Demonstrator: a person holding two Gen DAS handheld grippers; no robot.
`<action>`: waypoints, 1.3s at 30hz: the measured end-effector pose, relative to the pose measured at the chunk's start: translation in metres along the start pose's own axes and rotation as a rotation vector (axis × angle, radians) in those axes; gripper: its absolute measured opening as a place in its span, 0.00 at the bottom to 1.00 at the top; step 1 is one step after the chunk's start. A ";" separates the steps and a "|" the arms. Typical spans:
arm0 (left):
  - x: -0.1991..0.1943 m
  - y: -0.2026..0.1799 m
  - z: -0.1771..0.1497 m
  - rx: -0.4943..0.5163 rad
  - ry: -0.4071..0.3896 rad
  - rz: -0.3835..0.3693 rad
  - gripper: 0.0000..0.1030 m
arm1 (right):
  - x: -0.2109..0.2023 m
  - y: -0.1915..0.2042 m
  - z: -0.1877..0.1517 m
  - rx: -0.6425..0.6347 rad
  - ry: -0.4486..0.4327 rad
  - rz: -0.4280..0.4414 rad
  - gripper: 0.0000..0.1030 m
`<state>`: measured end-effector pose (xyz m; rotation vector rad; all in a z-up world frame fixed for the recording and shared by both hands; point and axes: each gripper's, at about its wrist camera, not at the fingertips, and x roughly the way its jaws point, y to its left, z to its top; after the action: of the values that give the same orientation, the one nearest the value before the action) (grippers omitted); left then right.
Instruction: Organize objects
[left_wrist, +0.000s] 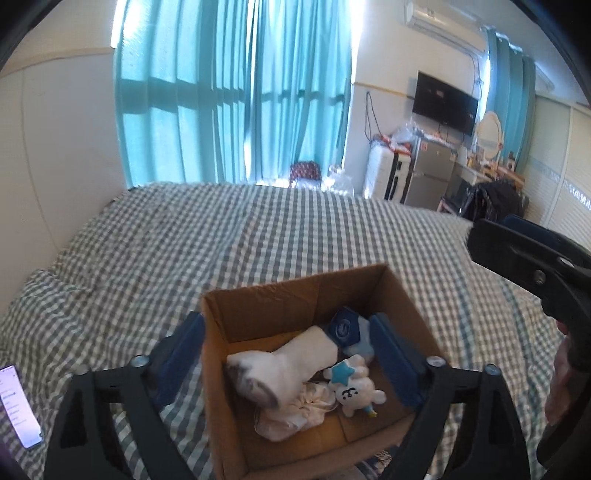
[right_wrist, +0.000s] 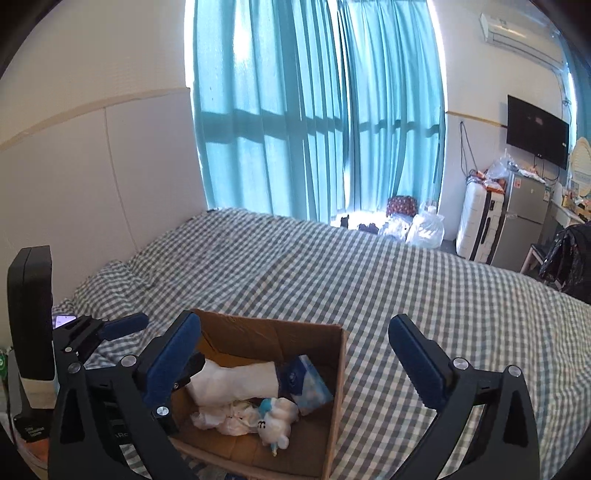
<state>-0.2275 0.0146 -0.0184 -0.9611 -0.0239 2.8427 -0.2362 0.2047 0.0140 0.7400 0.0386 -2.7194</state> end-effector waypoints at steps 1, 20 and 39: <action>-0.009 0.000 0.002 -0.009 -0.015 0.003 0.95 | -0.012 0.001 0.003 -0.009 -0.011 -0.004 0.99; -0.106 0.002 -0.021 -0.012 -0.069 0.077 1.00 | -0.144 0.021 -0.023 -0.085 -0.039 0.008 1.00; -0.077 0.018 -0.137 -0.068 0.092 0.157 1.00 | -0.102 0.036 -0.130 -0.164 0.130 0.024 1.00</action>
<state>-0.0865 -0.0181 -0.0824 -1.1556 -0.0369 2.9521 -0.0781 0.2149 -0.0454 0.8600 0.2769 -2.6032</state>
